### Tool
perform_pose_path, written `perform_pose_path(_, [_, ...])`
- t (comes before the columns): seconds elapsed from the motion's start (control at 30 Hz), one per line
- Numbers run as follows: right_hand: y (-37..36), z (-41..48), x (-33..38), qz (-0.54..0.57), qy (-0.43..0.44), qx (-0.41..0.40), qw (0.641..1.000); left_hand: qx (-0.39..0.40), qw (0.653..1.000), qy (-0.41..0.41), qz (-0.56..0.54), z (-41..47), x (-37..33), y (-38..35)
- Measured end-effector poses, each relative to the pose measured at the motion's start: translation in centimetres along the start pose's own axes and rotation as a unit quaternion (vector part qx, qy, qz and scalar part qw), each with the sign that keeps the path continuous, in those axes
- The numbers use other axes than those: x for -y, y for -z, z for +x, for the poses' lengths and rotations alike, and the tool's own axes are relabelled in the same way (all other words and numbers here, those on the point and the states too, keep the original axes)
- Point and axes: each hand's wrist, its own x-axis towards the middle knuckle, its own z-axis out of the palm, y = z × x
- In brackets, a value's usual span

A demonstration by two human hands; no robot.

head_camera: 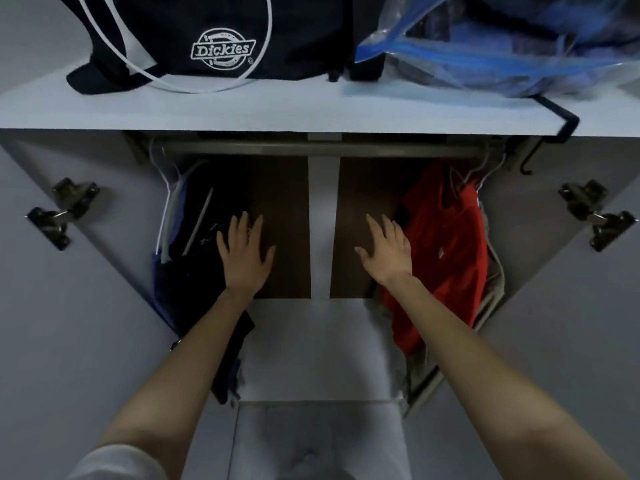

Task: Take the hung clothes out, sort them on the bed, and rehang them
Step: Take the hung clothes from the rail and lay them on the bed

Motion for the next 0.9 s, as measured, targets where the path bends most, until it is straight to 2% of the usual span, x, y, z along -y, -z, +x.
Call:
perform_pose_path(0.17, [-1.2, 2.8, 2.4, 0.025, 0.016, 0.003, 1.000, -0.078, 0.991, 0.091, 0.058, 3.4, 4.2, 1.6])
perform_pose_path(0.37, [-2.2, 4.4, 4.9, 0.038, 0.051, 0.006, 0.998, -0.060, 0.974, 0.215, 0.040, 6.0, 6.6, 2.8])
perform_pose_path(0.47, [-2.4, 5.0, 5.5, 0.046, 0.062, 0.002, 0.997, -0.064, 0.975, 0.209, 0.035, 6.7, 7.0, 3.1])
perform_pose_path(0.57, [-2.5, 5.4, 6.2, 0.057, 0.071, 0.005, 0.996, -0.068, 0.975, 0.211, -0.016, 7.3, 7.5, 3.1])
perform_pose_path(0.73, [-2.5, 5.8, 7.0, 0.056, 0.079, 0.014, 0.995, -0.037, 0.932, 0.322, -0.161, 8.9, 7.8, 4.3])
perform_pose_path(0.8, [-2.3, 6.0, 7.1, 0.062, 0.078, 0.015, 0.995, -0.046, 0.922, 0.327, -0.202, 9.3, 7.6, 4.9])
perform_pose_path(0.9, [-2.1, 5.9, 6.9, 0.072, 0.076, 0.009, 0.994, -0.082, 0.924, 0.311, -0.209, 8.8, 6.2, 5.4])
